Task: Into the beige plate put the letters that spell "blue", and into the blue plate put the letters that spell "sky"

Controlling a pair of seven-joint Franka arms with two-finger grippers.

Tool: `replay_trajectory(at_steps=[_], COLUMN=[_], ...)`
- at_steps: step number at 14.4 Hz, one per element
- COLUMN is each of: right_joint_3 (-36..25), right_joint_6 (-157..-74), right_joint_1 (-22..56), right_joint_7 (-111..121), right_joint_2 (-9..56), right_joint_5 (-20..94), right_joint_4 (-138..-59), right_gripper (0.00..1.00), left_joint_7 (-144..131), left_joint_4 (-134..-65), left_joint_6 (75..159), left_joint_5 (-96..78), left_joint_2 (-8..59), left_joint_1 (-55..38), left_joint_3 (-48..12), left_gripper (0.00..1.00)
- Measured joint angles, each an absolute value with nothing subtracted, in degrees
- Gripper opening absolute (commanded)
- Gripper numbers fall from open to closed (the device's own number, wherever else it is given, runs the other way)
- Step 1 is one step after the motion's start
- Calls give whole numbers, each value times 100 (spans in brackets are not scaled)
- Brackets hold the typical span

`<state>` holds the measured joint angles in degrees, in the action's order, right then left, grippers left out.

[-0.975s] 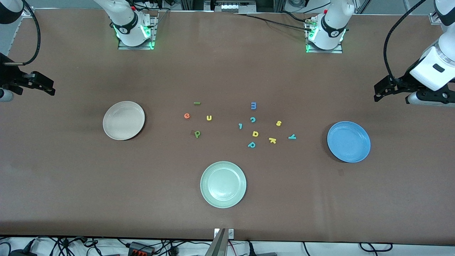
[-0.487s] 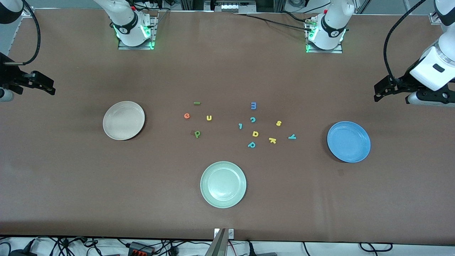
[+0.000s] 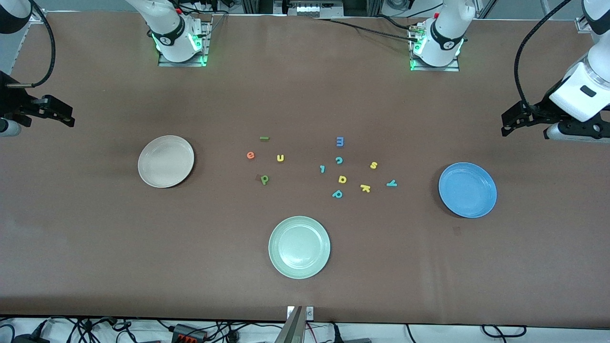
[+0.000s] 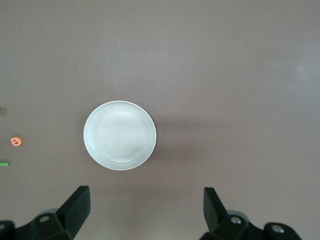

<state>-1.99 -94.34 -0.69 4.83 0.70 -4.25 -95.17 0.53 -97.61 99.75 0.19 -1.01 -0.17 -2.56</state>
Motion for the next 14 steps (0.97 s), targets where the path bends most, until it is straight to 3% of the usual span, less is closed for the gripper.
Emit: replay_trajectory(at_steps=[10, 14], right_joint_3=[-174, -78], right_joint_6=[-9392, -9355], right_joint_1=[-74, 146], right_joint_7=[507, 541], right_joint_2=[105, 563], right_joint_5=[-424, -330], right_joint_4=[-9528, -9614], right_gripper=[100, 100], left_joint_7=[53, 53], left_joint_4=[-9761, -9759], left_joint_6=[9975, 9975], left_joint_5=[19, 19], left_joint_2=[-101, -101], left_joint_1=[-17, -16], left_joint_3=[-256, -256], left_gripper=[100, 100])
